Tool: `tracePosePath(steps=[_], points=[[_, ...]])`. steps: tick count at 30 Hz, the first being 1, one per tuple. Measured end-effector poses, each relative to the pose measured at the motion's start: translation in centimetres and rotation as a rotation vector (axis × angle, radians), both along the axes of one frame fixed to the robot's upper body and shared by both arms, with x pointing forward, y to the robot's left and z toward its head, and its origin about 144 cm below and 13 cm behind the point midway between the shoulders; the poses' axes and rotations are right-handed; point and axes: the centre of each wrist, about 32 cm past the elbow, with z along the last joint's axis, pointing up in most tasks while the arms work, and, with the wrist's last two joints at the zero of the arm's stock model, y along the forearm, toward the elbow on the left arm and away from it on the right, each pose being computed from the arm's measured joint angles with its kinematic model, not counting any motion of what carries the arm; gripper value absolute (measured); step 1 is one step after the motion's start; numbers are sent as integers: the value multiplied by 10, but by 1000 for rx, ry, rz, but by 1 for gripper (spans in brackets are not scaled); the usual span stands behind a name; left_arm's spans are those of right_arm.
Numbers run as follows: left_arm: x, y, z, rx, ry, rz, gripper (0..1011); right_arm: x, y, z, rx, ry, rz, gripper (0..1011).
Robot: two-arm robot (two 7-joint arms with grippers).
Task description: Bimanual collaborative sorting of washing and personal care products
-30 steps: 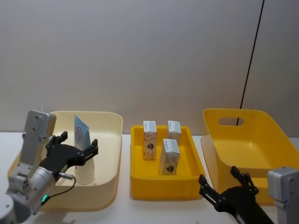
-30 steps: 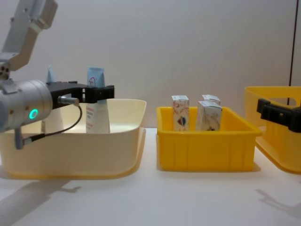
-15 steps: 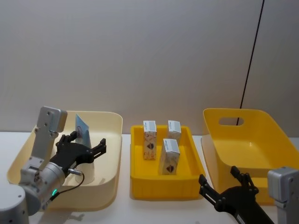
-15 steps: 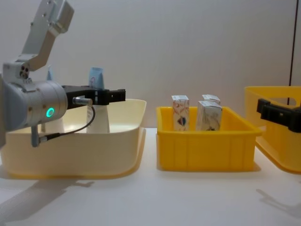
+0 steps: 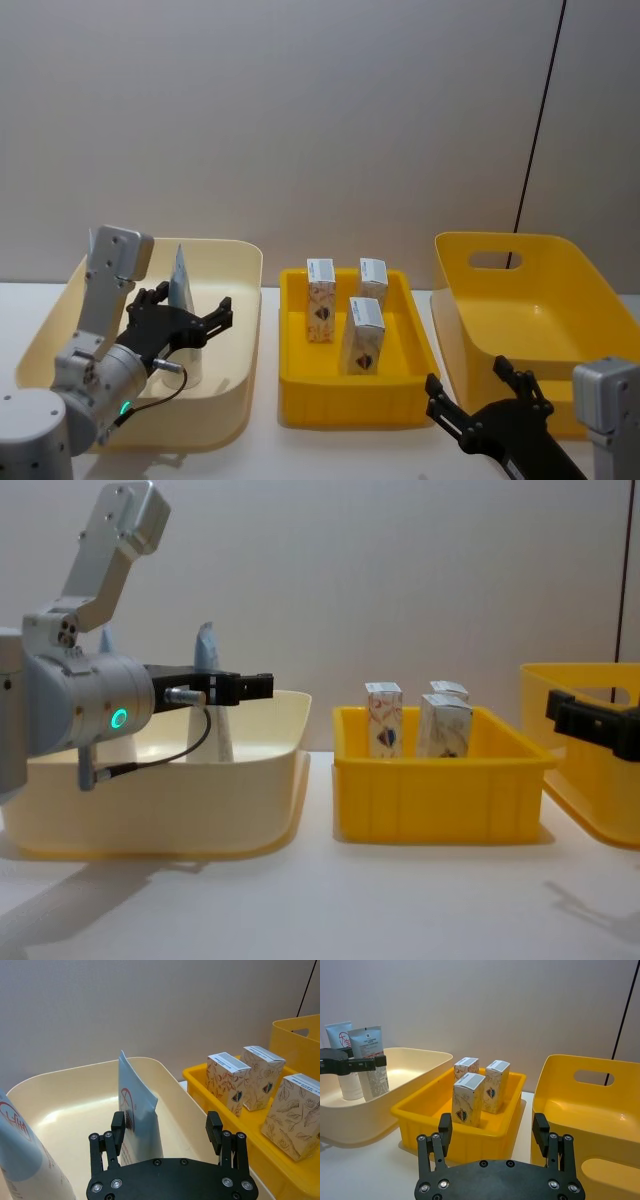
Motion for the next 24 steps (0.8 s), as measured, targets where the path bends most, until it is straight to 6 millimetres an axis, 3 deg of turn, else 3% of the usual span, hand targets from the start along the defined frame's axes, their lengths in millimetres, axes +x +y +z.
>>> tracePosePath(steps=[8, 16, 19, 24], points=[[1, -1, 0, 1, 3, 1, 927, 0, 0, 0, 0, 0, 0, 1001], [2, -2, 0, 2, 4, 1, 714, 0, 0, 0, 0, 0, 0, 1001], [2, -2, 0, 3, 5, 1, 572, 0, 0, 0, 0, 0, 0, 1001], [2, -2, 0, 3, 5, 1, 428, 0, 0, 0, 0, 0, 0, 1001]])
